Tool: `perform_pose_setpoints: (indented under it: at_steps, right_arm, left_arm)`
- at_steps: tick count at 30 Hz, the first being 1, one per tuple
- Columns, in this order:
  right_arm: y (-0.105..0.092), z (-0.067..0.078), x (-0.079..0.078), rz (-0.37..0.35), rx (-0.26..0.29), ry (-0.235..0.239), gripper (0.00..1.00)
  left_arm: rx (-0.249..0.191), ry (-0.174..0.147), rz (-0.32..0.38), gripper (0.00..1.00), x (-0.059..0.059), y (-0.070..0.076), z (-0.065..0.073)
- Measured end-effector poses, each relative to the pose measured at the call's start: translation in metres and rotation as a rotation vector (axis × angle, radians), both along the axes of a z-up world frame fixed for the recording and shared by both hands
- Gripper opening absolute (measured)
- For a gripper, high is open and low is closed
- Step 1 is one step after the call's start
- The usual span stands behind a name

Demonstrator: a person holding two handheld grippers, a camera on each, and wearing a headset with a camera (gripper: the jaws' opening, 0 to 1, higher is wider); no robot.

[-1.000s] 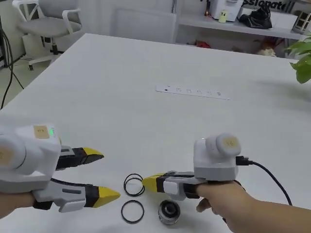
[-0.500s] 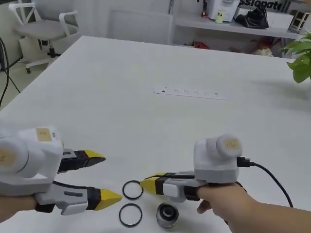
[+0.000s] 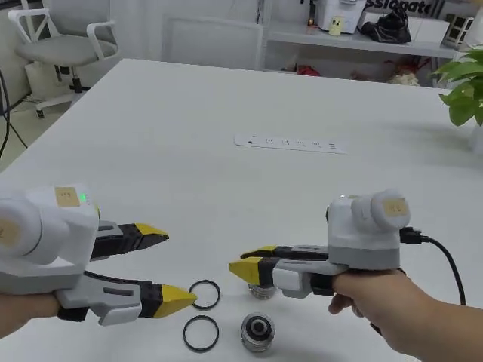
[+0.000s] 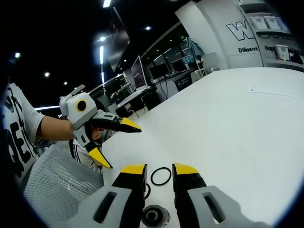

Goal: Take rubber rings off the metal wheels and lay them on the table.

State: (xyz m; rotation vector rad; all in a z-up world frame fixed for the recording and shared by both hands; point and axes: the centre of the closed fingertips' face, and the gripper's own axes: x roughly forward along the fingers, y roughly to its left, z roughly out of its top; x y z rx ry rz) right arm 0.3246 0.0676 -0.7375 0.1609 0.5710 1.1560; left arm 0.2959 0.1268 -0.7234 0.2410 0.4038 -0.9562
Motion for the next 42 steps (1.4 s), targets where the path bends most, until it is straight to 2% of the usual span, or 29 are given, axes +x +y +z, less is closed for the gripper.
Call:
perform_pose_setpoints:
  at_steps: [10, 20, 24, 33, 42]
  right_arm:
    - [-0.027, 0.021, -0.01, 0.017, -0.014, -0.096, 0.29]
    - [-0.049, 0.031, -0.022, 0.035, -0.04, -0.188, 0.43]
    - [-0.06, 0.03, -0.026, 0.031, -0.056, -0.213, 0.5]
    - [-0.086, 0.021, -0.031, 0.023, -0.124, -0.27, 0.59]
    - [-0.098, 0.008, -0.042, 0.045, -0.179, -0.303, 0.66]
  left_arm:
    - [-0.028, -0.007, -0.014, 0.64, -0.002, -0.01, 0.013]
    - [-0.028, -0.01, -0.032, 0.69, -0.007, -0.015, 0.018]
    - [-0.021, -0.014, -0.038, 0.7, -0.01, -0.016, 0.017]
    - [-0.001, -0.012, -0.061, 0.75, -0.019, -0.018, 0.011]
    - [-0.006, -0.01, -0.053, 0.81, -0.023, -0.016, 0.008]
